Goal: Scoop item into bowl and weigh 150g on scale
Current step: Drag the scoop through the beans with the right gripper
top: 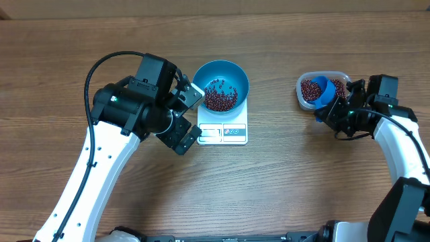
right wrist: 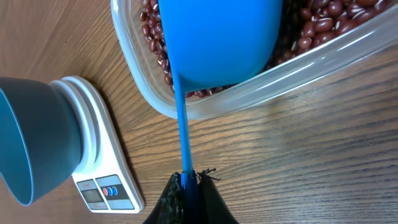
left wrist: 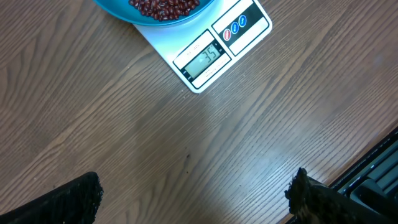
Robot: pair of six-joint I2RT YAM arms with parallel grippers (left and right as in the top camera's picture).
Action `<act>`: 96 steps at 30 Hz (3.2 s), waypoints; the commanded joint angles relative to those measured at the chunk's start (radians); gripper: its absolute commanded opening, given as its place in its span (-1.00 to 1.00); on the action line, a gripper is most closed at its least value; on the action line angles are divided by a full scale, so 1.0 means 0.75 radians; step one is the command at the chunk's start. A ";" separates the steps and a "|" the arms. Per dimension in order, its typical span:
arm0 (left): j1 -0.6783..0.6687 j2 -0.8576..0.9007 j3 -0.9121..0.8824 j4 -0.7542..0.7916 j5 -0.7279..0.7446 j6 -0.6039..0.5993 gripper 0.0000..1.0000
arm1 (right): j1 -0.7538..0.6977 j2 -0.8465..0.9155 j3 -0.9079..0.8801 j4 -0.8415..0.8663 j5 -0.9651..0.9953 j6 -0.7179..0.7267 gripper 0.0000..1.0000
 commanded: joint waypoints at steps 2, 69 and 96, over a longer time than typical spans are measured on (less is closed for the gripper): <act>0.006 -0.018 -0.007 0.005 0.025 0.030 0.98 | -0.008 0.012 0.035 -0.013 -0.024 0.009 -0.93; 0.006 -0.018 -0.007 0.005 0.025 0.030 0.99 | -0.195 0.012 0.035 -0.009 -0.283 0.009 -0.93; 0.006 -0.018 -0.007 0.004 0.025 0.030 0.99 | -0.285 0.012 0.035 -0.047 -0.468 -0.150 -0.93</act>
